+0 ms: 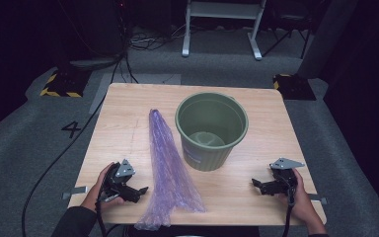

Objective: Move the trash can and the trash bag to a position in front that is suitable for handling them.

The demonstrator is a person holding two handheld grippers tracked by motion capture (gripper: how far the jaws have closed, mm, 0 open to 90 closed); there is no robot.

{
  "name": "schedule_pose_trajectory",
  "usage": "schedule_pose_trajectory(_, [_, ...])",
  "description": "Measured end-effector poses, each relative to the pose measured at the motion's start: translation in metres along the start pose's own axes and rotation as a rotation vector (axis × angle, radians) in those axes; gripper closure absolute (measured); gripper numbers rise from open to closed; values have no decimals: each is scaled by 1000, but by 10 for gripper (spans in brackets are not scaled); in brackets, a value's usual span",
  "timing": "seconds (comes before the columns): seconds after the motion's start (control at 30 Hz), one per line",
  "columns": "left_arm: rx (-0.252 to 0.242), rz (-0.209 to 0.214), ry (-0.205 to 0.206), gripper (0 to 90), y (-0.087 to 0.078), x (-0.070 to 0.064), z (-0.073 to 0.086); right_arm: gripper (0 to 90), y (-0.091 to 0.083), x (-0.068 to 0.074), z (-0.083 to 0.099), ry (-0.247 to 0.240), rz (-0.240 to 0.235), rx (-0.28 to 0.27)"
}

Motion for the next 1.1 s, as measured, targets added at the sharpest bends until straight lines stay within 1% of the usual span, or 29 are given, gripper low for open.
schedule_pose_trajectory(0.1, [-2,3,7,0,1,0,-1,4,0,1,0,-3,2,-1])
schedule_pose_trajectory(0.27, [-5,10,10,0,1,1,-1,4,0,3,0,-24,12,-3])
schedule_pose_trajectory(0.3, [-6,13,13,0,1,1,-1,14,0,2,0,-41,3,-3])
schedule_pose_trajectory(0.37, [-5,14,15,0,1,1,-1,21,0,2,-1,-46,-4,-1])
schedule_pose_trajectory(0.43, [-7,19,20,0,1,1,-1,103,0,4,-3,-69,-18,-4])
schedule_pose_trajectory(0.47, [-8,19,21,0,1,1,-1,103,0,4,-3,-69,-18,-4])
schedule_pose_trajectory(0.5, [-7,20,22,0,1,1,-1,185,0,5,-4,-79,-21,-7])
schedule_pose_trajectory(0.53, [-8,21,22,0,2,0,-1,218,-1,7,-6,-99,-25,-7])
schedule_pose_trajectory(0.6, [-8,25,26,0,2,0,-2,143,-4,11,-11,-120,-28,-22])
schedule_pose_trajectory(0.63, [-12,30,34,0,3,1,-2,188,-9,13,-17,-128,-48,-54])
schedule_pose_trajectory(0.67, [-12,30,34,0,3,1,-2,171,-10,13,-20,-127,-61,-65])
schedule_pose_trajectory(0.7, [-11,33,36,0,3,1,-3,171,-10,13,-20,-127,-61,-65])
schedule_pose_trajectory(0.73, [-12,36,40,0,3,0,-3,166,-12,14,-25,-128,-80,-79])
schedule_pose_trajectory(0.77, [-12,39,42,0,3,0,-3,166,-12,14,-25,-128,-80,-79])
schedule_pose_trajectory(0.8, [-13,41,45,0,3,0,-3,181,-14,16,-32,-156,-95,-84])
schedule_pose_trajectory(0.83, [-15,44,46,0,3,0,-3,192,-15,18,-36,-170,-102,-86])
schedule_pose_trajectory(0.87, [-15,44,46,0,3,0,-3,192,-15,18,-36,-170,-102,-86])
schedule_pose_trajectory(0.93, [-14,46,50,0,3,0,-3,202,-18,21,-47,-197,-114,-99])
schedule_pose_trajectory(1.0, [-17,49,55,1,3,-1,-3,207,-22,22,-56,-208,-110,-123])
schedule_pose_trajectory(1.1, [-17,50,56,2,3,-1,-3,205,-27,26,-69,-217,-121,-175])
Point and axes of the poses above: each handheld gripper's, and its own axes: y roughly forward along the jaws, z roughly out of its underside, x roughly to its left, the point moved 2 cm from there along y, roughly forward along the jaws, and after that the axes turned 15 degrees about -z, right-handed, at the moved point
